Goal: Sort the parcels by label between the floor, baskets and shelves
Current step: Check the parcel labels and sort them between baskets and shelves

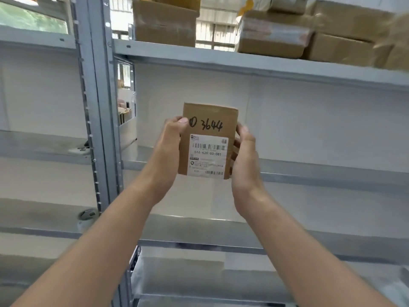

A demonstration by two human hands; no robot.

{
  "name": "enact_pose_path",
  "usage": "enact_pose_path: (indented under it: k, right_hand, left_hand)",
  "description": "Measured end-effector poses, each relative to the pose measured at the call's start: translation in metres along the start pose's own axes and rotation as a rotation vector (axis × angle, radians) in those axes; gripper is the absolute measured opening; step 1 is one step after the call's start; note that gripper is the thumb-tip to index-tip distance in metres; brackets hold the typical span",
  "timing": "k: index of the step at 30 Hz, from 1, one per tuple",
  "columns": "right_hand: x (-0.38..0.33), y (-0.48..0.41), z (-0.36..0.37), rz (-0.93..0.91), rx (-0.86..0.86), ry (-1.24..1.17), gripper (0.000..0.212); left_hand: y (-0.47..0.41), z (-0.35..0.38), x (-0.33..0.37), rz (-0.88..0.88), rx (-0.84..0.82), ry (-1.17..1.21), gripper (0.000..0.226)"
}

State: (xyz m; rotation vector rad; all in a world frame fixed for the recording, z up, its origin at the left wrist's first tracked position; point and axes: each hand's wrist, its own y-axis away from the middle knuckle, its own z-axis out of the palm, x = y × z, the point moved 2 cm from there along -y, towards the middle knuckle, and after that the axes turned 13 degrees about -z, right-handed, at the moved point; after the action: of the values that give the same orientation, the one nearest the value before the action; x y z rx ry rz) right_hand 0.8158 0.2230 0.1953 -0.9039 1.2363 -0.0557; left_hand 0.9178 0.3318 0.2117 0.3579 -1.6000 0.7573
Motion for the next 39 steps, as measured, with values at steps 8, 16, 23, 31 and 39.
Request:
enact_pose_path:
  k: [8,16,23,31,39]
  right_hand:
    - [-0.039,-0.014,-0.098,-0.065,-0.039,0.055,0.042]
    - [-0.073,-0.026,-0.156,-0.112,0.051,0.177,0.039]
    - [-0.097,-0.021,-0.186,-0.155,0.237,0.251,0.052]
    - [-0.119,0.003,-0.213,-0.183,0.453,0.428,0.052]
    - [-0.15,0.038,-0.272,-0.163,0.593,0.533,0.053]
  left_hand:
    - [0.008,0.092,0.048,0.022,-0.095,0.062,0.061]
    - [0.003,0.15,0.077,0.054,-0.204,0.146,0.058]
    - [-0.017,0.184,0.09,0.081,-0.392,0.216,0.06]
    - [-0.009,0.222,0.093,0.077,-0.642,0.269,0.064]
    - [0.025,0.283,0.107,0.076,-0.818,0.249,0.065]
